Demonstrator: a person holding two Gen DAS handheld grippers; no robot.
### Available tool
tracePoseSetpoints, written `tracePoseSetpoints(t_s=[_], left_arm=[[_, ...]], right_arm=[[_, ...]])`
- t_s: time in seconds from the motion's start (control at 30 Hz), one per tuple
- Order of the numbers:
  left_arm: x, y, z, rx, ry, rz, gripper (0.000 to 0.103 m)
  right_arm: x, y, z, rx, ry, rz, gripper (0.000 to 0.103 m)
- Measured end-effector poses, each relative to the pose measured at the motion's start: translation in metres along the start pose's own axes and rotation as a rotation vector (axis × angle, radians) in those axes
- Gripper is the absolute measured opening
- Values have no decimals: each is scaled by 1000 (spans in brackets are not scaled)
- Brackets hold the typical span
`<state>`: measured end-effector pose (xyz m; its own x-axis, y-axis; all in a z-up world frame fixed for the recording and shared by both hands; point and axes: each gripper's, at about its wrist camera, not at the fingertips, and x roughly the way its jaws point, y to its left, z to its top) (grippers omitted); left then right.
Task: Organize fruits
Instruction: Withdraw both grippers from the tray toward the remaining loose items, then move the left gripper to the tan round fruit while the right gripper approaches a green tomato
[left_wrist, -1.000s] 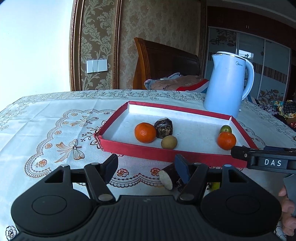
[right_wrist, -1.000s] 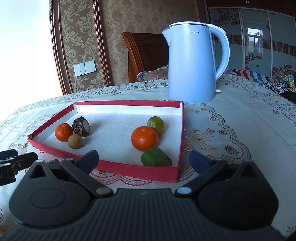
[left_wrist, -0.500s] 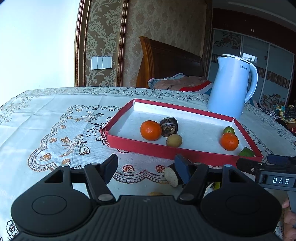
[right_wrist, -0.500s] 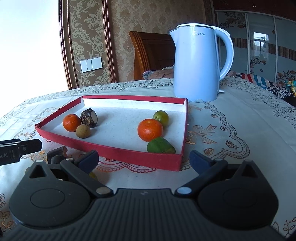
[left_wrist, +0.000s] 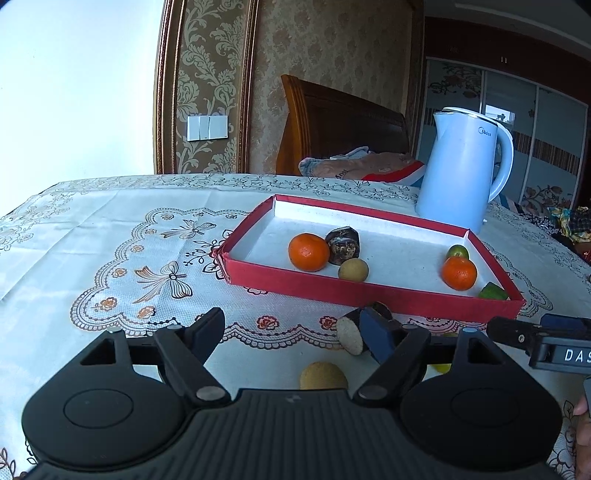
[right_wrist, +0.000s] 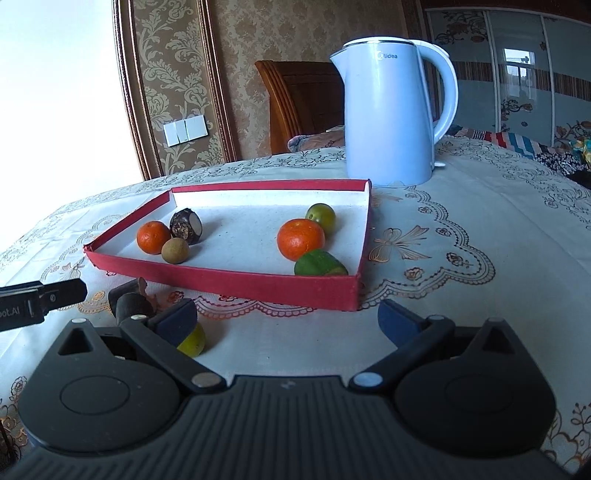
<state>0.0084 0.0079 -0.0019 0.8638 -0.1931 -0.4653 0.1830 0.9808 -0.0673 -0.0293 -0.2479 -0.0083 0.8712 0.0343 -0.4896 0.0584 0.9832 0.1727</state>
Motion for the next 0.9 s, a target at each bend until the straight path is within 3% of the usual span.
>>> tracePoseSetpoints(t_s=[0.27, 0.57, 0.9], left_arm=[[-4, 4, -5, 5, 19, 20, 80], [-3, -7, -14, 83, 63, -13, 80], [11, -5, -16, 71, 144, 12, 80]], right_arm=[[-4, 1, -2, -5, -17, 18, 103], [0, 10, -2, -57, 6, 18, 103], [3, 22, -3, -131, 26, -8, 103]])
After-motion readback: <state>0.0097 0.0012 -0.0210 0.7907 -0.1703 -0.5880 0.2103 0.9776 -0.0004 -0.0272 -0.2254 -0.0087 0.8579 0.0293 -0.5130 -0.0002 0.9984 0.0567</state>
